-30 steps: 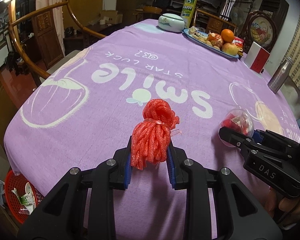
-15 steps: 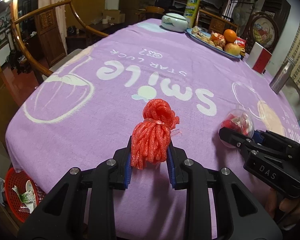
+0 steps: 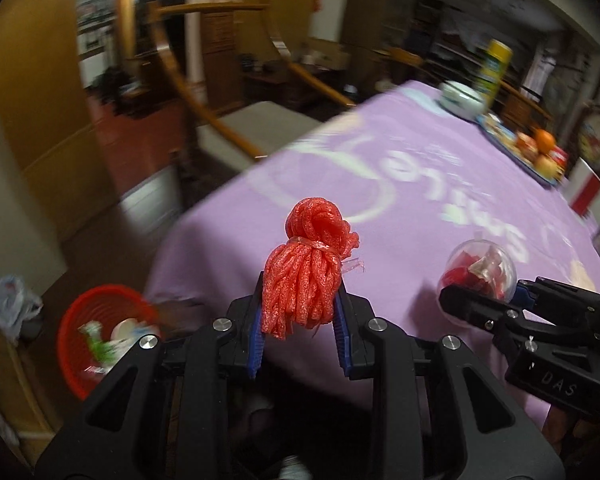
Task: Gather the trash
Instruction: 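Carry the tassel and the cup in both tools over the red basket, then open the left tool to drop the tassel while the right tool releases the cup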
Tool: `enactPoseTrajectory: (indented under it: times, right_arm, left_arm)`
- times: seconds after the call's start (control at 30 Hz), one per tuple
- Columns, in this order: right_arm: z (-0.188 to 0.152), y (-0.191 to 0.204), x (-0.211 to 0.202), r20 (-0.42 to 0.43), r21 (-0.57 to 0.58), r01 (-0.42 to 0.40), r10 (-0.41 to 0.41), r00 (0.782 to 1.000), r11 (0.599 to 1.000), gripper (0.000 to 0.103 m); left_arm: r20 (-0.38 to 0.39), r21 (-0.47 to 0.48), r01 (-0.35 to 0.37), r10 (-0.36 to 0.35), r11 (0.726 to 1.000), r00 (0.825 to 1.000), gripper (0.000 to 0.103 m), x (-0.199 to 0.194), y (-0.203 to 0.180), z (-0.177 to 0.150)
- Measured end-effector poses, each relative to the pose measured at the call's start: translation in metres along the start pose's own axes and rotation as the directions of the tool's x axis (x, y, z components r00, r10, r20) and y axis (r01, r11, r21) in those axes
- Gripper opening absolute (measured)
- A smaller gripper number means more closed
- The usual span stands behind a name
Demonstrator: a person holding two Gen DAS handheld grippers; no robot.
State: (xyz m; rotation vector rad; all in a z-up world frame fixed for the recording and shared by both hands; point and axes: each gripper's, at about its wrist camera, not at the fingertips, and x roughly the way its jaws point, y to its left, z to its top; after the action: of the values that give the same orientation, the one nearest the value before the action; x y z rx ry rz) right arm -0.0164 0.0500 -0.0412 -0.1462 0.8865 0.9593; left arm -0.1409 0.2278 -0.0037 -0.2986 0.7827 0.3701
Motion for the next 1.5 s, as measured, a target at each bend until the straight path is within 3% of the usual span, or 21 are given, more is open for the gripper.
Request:
enactPoseTrajectory:
  times: [0.1,0.27,0.5,1.0,1.3,1.33,1.4,1.5]
  right_arm:
    - [0.009,0.046,0.024,-0.042,-0.088,-0.073,0.07,0.997,0.993,0.034]
    - [0.018,0.113,0.062,-0.125,-0.198,-0.157,0.134,0.983,0.968,0.034]
    - [0.016,0.171,0.129,-0.257,-0.251,-0.215,0.15,0.955,0.944,0.034]
    - [0.004,0.213,0.259,-0.471,-0.193,-0.269,0.152,0.869,0.944,0.034]
    - [-0.004,0.217,0.303,-0.519,-0.157,-0.266,0.15,0.842,0.951,0.036]
    - [-0.004,0.215,0.303,-0.521,-0.147,-0.265,0.153,0.84,0.953,0.037]
    - [-0.004,0.213,0.303,-0.516,-0.131,-0.27,0.167,0.84,0.954,0.051]
    - [-0.004,0.21,0.299,-0.502,-0.124,-0.273,0.177,0.847,0.954,0.058]
  left_arm:
    - [-0.003,-0.065,-0.078,0.078,0.995,0.997,0.03,-0.009,0.046,-0.009]
    - [-0.063,-0.198,-0.193,0.184,0.961,0.981,0.03,-0.006,0.124,-0.032]
    - [-0.18,-0.315,-0.263,0.215,0.912,0.96,0.03,0.022,0.203,-0.063]
    - [-0.349,-0.376,-0.329,0.196,0.866,0.916,0.03,0.087,0.261,-0.103]
    - [-0.377,-0.369,-0.348,0.203,0.862,0.904,0.034,0.097,0.265,-0.114]
    - [-0.377,-0.361,-0.352,0.21,0.863,0.902,0.034,0.097,0.264,-0.114]
    - [-0.375,-0.349,-0.36,0.223,0.866,0.9,0.036,0.097,0.262,-0.113]
    - [-0.375,-0.339,-0.367,0.233,0.866,0.897,0.052,0.095,0.259,-0.112]
